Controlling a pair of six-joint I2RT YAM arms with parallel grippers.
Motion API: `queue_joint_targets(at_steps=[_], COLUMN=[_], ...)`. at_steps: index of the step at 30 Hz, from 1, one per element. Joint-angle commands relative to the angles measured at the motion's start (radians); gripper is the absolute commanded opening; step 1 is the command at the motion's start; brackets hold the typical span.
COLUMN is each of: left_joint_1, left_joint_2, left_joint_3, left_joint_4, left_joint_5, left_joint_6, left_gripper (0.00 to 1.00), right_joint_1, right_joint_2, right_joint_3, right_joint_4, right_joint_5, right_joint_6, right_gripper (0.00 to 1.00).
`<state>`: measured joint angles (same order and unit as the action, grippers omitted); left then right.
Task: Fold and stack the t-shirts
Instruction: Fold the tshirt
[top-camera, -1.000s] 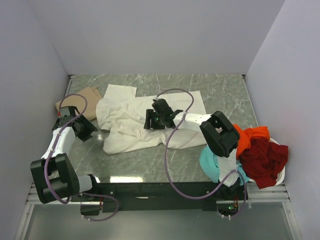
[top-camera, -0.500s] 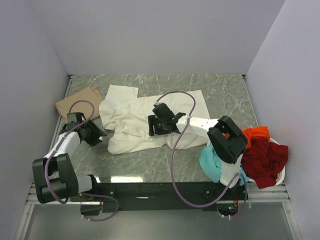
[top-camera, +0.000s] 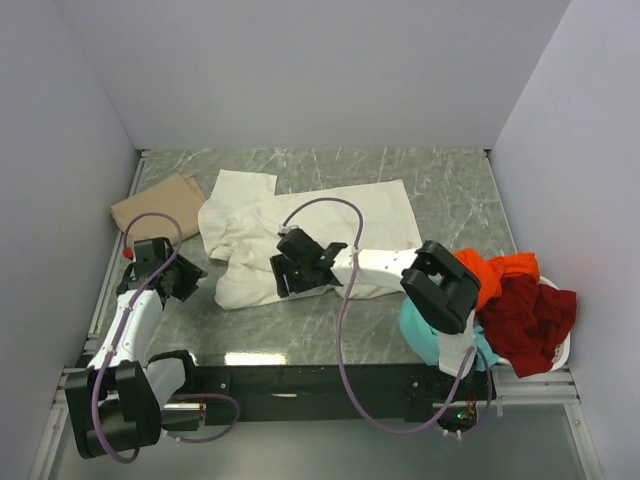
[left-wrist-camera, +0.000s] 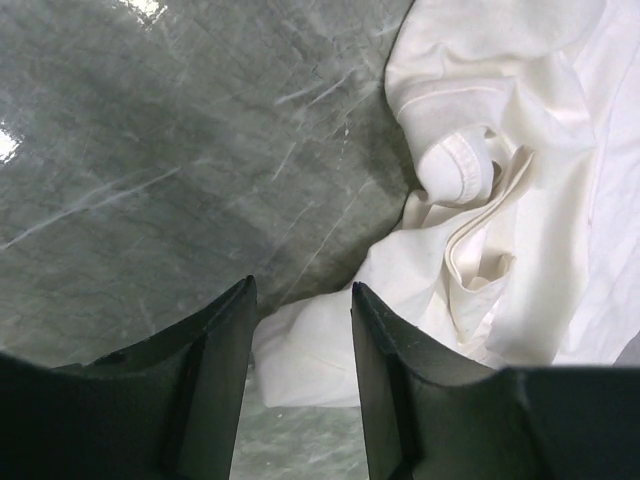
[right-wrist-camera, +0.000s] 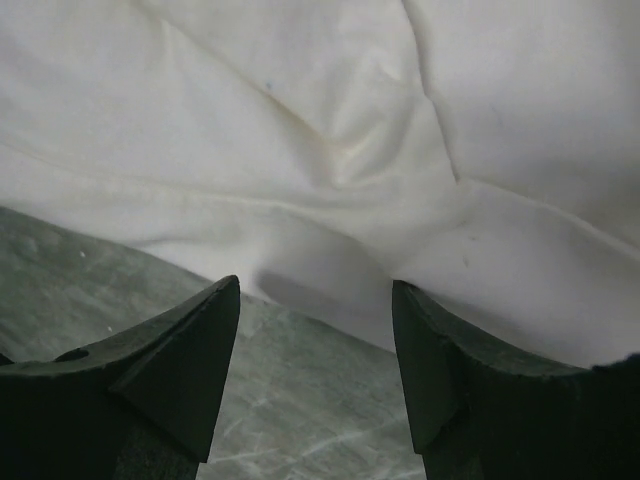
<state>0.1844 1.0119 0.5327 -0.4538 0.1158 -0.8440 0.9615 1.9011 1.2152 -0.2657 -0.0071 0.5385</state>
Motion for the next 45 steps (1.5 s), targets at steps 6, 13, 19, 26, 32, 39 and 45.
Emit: queue_joint_targets(at_steps=[6,13,19,26,32,39,45], left_joint_1=[-0.077,-0.227,-0.31,-0.422,-0.427,-0.444,-0.45], left_joint_2=[-0.055,-0.07,-0.035,0.033,0.033,0.028,0.008], left_joint_3=[-0.059,-0.066,-0.083,-0.143,-0.151,-0.162,-0.149], left_joint_4=[-0.014,-0.051,-0.023,0.006,0.023,0.087,0.081], left_joint_5=[-0.076,-0.175,-0.136,-0.113,-0.113,-0.031,-0.027], left_joint_6=[-0.095,-0.151,-0.141,-0.198,-0.202,-0.237,-0.254], left_gripper=[0.47,0.34,0.25,0.27,0.31,0.47,0.46], right_joint_1=[-0.052,-0.136,-0.148,-0.147,-0.148,-0.148,-0.148], right_joint_2=[0.104,0.084,0.093,0.096,0.087,0.088,0.088], right_joint_3=[0.086,0.037,0.059,0.072,0.064,0.058,0.058], right_joint_4=[-0.076,-0.066,-0.064,-0.069,-0.055,-0.052,-0.052], right_joint_5=[0.107,0.07,0.039,0.029,0.016,0.012,0.015], right_joint_6=[0.032,0.061,0.057,0.055,0.061,0.063,0.063], right_gripper=[0.64,0.59,0.59,0.59,0.59,0.59,0.59])
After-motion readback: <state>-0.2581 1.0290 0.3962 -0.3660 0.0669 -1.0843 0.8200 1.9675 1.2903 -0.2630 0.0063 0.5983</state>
